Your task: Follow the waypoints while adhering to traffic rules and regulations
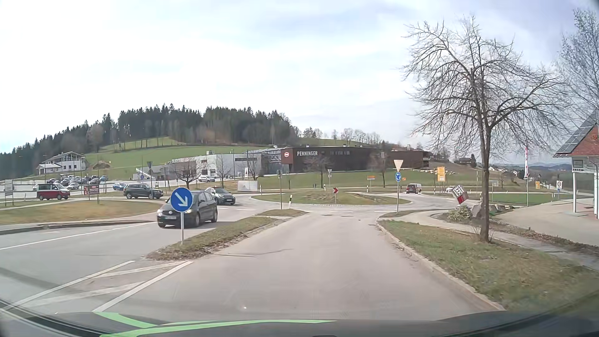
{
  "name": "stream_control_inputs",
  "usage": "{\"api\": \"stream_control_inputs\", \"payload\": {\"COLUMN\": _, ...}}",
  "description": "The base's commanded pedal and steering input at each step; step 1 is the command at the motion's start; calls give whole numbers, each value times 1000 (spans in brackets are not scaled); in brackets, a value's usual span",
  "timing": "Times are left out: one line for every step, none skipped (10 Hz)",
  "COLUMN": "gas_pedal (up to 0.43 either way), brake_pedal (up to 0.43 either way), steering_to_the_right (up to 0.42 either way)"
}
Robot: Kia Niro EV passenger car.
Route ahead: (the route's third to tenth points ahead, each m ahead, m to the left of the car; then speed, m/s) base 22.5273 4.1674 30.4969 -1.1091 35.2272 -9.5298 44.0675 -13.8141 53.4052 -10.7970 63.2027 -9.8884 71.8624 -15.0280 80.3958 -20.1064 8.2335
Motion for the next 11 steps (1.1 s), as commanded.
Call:
{"api": "stream_control_inputs", "payload": {"gas_pedal": 0, "brake_pedal": 220, "steering_to_the_right": 32}}
{"api": "stream_control_inputs", "payload": {"gas_pedal": 0, "brake_pedal": 220, "steering_to_the_right": 32}}
{"api": "stream_control_inputs", "payload": {"gas_pedal": 0, "brake_pedal": 220, "steering_to_the_right": 32}}
{"api": "stream_control_inputs", "payload": {"gas_pedal": 0, "brake_pedal": 220, "steering_to_the_right": 32}}
{"api": "stream_control_inputs", "payload": {"gas_pedal": 0, "brake_pedal": 220, "steering_to_the_right": 32}}
{"api": "stream_control_inputs", "payload": {"gas_pedal": 0, "brake_pedal": 226, "steering_to_the_right": 32}}
{"api": "stream_control_inputs", "payload": {"gas_pedal": 0, "brake_pedal": 226, "steering_to_the_right": 32}}
{"api": "stream_control_inputs", "payload": {"gas_pedal": 0, "brake_pedal": 226, "steering_to_the_right": 32}}
{"api": "stream_control_inputs", "payload": {"gas_pedal": 0, "brake_pedal": 226, "steering_to_the_right": 32}}
{"api": "stream_control_inputs", "payload": {"gas_pedal": 0, "brake_pedal": 232, "steering_to_the_right": 32}}
{"api": "stream_control_inputs", "payload": {"gas_pedal": 0, "brake_pedal": 232, "steering_to_the_right": 32}}
